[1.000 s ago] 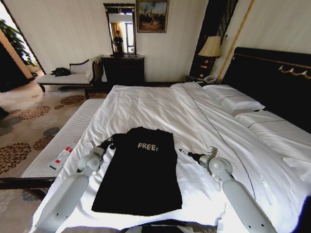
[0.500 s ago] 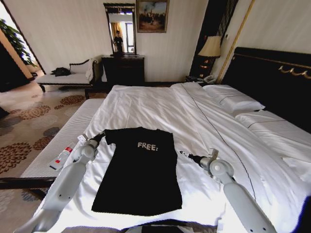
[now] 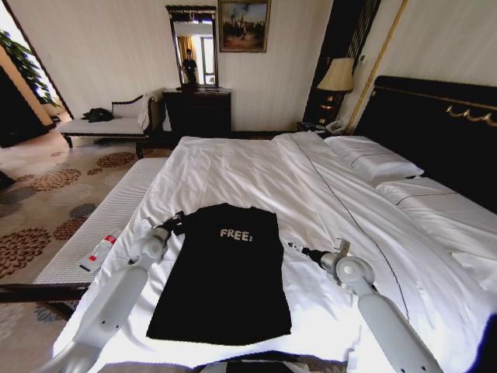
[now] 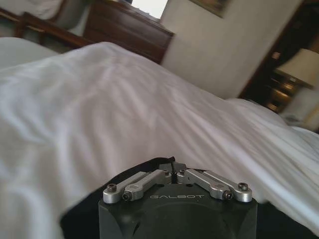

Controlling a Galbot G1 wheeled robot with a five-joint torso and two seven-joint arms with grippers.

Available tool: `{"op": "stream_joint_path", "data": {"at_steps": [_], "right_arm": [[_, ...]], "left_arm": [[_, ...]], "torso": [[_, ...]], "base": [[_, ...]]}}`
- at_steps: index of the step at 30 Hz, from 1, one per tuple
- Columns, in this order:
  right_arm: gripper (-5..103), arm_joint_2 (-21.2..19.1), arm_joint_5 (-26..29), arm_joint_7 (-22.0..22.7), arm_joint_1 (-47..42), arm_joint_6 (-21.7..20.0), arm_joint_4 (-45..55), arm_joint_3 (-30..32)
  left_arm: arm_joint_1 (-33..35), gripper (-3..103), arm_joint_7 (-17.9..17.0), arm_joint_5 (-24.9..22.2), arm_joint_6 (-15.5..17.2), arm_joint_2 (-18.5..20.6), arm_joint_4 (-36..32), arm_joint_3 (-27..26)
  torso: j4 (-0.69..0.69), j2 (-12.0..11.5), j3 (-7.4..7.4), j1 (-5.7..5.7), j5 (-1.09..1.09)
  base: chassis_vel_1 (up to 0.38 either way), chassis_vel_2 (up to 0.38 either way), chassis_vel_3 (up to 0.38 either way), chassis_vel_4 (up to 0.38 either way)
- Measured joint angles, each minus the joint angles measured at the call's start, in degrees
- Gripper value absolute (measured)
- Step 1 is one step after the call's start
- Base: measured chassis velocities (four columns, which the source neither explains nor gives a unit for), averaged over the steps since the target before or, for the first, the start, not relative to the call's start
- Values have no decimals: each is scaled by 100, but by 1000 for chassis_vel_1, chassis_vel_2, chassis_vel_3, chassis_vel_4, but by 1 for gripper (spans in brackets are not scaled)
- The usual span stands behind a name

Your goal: Fold the clothes on the bed.

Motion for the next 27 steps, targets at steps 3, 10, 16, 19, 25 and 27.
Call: {"op": "stream_joint_path", "data": {"at_steps": [3, 10, 16, 19, 25, 27], "right_arm": [[100, -30, 0, -25, -58, 1, 24, 68], [100, -80, 7, -96, -171, 1, 56, 237], [100, -82, 8, -125, -197, 5, 56, 288], [100, -81, 8, -126, -202, 6, 57, 297], [100, -81, 8, -129, -205, 9, 62, 321], [100, -78, 7, -131, -205, 10, 57, 322]], "left_arm": [[-110, 0, -55, 146, 90, -17, -116, 361], [-361, 0, 5, 697, 123, -4, 7, 1174], [-501, 0, 31, 932, 142, -86, 103, 1617], [-524, 0, 41, 989, 146, -94, 131, 1735], [-471, 0, 107, 1169, 180, -64, 206, 2013], [-389, 0, 95, 1192, 254, -26, 178, 2038]], "torso": [[-1, 0, 0, 0, -1], [1, 0, 0, 0, -1], [0, 0, 0, 0, -2], [0, 0, 0, 0, -2], [0, 0, 0, 0, -2], [0, 0, 0, 0, -2]], "base": [[0, 0, 0, 0], [0, 0, 0, 0], [0, 0, 0, 0], [0, 0, 0, 0], [0, 0, 0, 0], [0, 0, 0, 0]]}}
